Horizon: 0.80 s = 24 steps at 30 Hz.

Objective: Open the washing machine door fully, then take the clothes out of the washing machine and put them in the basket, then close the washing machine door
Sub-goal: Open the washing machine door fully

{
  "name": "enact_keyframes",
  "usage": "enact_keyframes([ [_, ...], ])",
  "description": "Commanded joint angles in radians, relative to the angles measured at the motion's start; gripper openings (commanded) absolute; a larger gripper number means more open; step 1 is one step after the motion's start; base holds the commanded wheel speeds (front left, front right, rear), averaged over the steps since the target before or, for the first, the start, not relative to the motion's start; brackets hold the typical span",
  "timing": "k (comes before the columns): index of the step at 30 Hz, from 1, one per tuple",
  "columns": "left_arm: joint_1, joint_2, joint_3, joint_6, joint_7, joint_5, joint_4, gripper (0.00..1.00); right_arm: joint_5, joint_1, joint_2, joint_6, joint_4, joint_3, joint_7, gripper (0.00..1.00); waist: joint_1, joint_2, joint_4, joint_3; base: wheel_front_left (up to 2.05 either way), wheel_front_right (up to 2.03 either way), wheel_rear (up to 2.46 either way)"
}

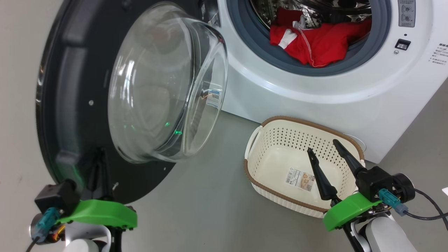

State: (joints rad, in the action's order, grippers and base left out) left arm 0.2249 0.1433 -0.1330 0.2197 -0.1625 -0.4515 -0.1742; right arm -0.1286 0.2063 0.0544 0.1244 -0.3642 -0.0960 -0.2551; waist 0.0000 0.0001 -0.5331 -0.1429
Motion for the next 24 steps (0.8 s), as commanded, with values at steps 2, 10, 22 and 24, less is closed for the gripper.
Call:
enact_keyframes([
  [2, 0.049, 0.040, 0.065, 0.008, -0.030, -0.007, -0.001, 0.00, 0.008, 0.026, -0.002, 0.006, 0.019, -0.024, -0.007, 1.00, 0.0000, -0.0001, 0.002, -0.002, 0.00, 0.00, 0.00],
  [10, 0.106, 0.056, 0.121, -0.012, -0.079, -0.031, -0.084, 0.00, 0.015, 0.029, 0.013, 0.006, 0.016, -0.032, -0.002, 1.00, 0.0000, -0.0001, 0.007, -0.019, 0.00, 0.00, 0.00],
  [22, 0.166, 0.078, 0.187, -0.024, -0.097, -0.029, -0.166, 0.00, 0.023, 0.040, 0.037, 0.006, 0.051, -0.028, 0.029, 1.00, 0.0000, -0.0001, 0.008, -0.055, 0.00, 0.00, 0.00],
  [24, 0.181, 0.085, 0.196, -0.032, -0.098, -0.024, -0.189, 0.00, 0.024, 0.041, 0.041, 0.006, 0.058, -0.028, 0.036, 1.00, 0.0000, -0.0001, 0.008, -0.062, 0.00, 0.00, 0.00],
])
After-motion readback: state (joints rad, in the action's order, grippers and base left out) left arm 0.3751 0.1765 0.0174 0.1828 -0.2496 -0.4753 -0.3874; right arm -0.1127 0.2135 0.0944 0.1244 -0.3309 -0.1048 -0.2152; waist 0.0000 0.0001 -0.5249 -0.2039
